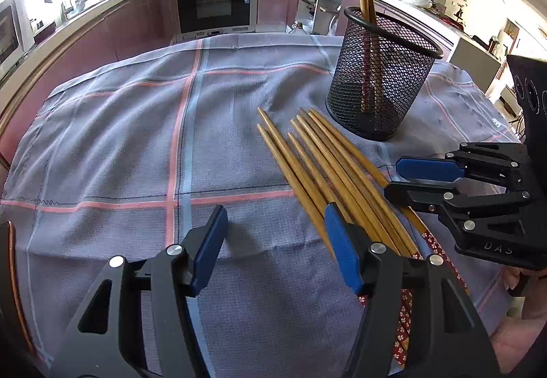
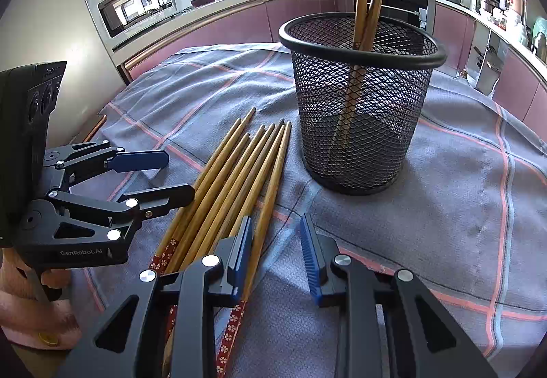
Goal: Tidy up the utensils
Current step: 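Return to the pile and grasp one chopstick with each tool, then raise the left tool's chopstick upright while the right tool lifts its chopstick over the cup, then lower both chopsticks into the mesh cup and open both tools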
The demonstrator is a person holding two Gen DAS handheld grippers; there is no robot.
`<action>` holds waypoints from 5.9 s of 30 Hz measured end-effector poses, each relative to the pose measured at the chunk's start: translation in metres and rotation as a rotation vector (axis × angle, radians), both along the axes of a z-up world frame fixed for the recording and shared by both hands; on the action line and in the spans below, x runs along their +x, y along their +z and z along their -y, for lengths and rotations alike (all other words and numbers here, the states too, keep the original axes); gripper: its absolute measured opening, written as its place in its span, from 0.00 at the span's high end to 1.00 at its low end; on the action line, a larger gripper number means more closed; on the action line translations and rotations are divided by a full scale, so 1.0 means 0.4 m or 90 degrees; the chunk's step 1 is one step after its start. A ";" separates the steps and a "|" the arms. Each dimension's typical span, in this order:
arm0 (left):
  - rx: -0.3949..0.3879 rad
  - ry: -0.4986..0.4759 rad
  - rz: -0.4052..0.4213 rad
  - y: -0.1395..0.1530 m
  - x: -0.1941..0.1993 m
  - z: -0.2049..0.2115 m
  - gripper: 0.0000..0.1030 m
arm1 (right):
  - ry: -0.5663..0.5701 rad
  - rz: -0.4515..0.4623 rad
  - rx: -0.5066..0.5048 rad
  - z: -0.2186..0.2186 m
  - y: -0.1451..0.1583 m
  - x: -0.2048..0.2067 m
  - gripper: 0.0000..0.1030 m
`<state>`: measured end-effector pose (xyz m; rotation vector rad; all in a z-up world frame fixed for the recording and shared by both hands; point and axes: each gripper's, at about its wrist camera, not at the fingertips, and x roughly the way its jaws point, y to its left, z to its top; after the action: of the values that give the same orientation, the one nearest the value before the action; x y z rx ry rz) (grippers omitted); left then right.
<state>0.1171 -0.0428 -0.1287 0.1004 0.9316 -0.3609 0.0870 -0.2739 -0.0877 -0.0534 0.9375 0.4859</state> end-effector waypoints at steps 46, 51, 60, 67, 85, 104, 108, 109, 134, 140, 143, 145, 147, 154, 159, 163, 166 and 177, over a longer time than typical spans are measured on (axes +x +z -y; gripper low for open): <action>0.013 0.019 -0.013 -0.014 0.021 0.012 0.82 | -0.018 0.018 -0.025 -0.025 -0.005 0.029 0.94; 0.007 0.027 -0.014 -0.015 0.019 0.012 0.86 | -0.023 0.018 -0.018 -0.018 -0.002 0.028 0.95; -0.021 0.035 -0.018 -0.008 0.009 -0.002 0.93 | -0.015 0.025 0.020 0.004 0.029 0.004 0.95; -0.046 0.022 -0.001 0.035 -0.013 -0.017 0.93 | 0.004 0.034 0.061 0.010 0.057 -0.018 0.95; -0.186 -0.048 0.082 0.245 -0.096 -0.082 0.93 | -0.003 0.112 0.146 0.050 0.177 -0.058 0.95; -0.250 -0.073 0.163 0.412 -0.082 -0.070 0.93 | -0.018 0.189 0.177 0.105 0.276 -0.053 0.95; -0.252 -0.081 0.173 0.435 -0.065 -0.050 0.93 | -0.022 0.209 0.176 0.118 0.306 -0.050 0.95; -0.253 -0.083 0.176 0.442 -0.061 -0.045 0.93 | -0.025 0.214 0.176 0.122 0.313 -0.049 0.95; -0.251 -0.096 0.247 0.577 0.020 0.037 0.93 | -0.045 0.306 0.166 0.153 0.434 0.019 0.95; -0.225 -0.089 0.238 0.560 0.040 0.067 0.93 | -0.065 0.300 0.167 0.159 0.419 0.053 0.95; -0.213 -0.093 0.220 0.539 0.055 0.087 0.93 | -0.077 0.284 0.160 0.154 0.399 0.077 0.95; -0.205 -0.094 0.204 0.525 0.067 0.099 0.93 | -0.077 0.268 0.156 0.154 0.380 0.092 0.95; -0.189 -0.095 0.188 0.506 0.080 0.116 0.93 | -0.079 0.247 0.151 0.152 0.357 0.107 0.95; -0.158 -0.104 0.134 0.443 0.130 0.146 0.93 | -0.078 0.172 0.131 0.149 0.294 0.155 0.95; -0.142 -0.109 0.095 0.400 0.178 0.155 0.93 | -0.081 0.128 0.115 0.145 0.259 0.183 0.95; -0.131 -0.099 0.080 0.369 0.219 0.159 0.93 | -0.085 0.111 0.110 0.139 0.244 0.194 0.95; -0.143 -0.095 0.073 0.360 0.241 0.155 0.93 | -0.092 0.106 0.113 0.144 0.241 0.201 0.94; -0.147 -0.053 0.076 0.322 0.241 0.124 0.92 | -0.109 0.109 0.129 0.155 0.241 0.206 0.90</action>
<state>0.2135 -0.0923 -0.0001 -0.0508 0.7639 -0.5310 0.1693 -0.3358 0.0085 0.1654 0.7139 0.4088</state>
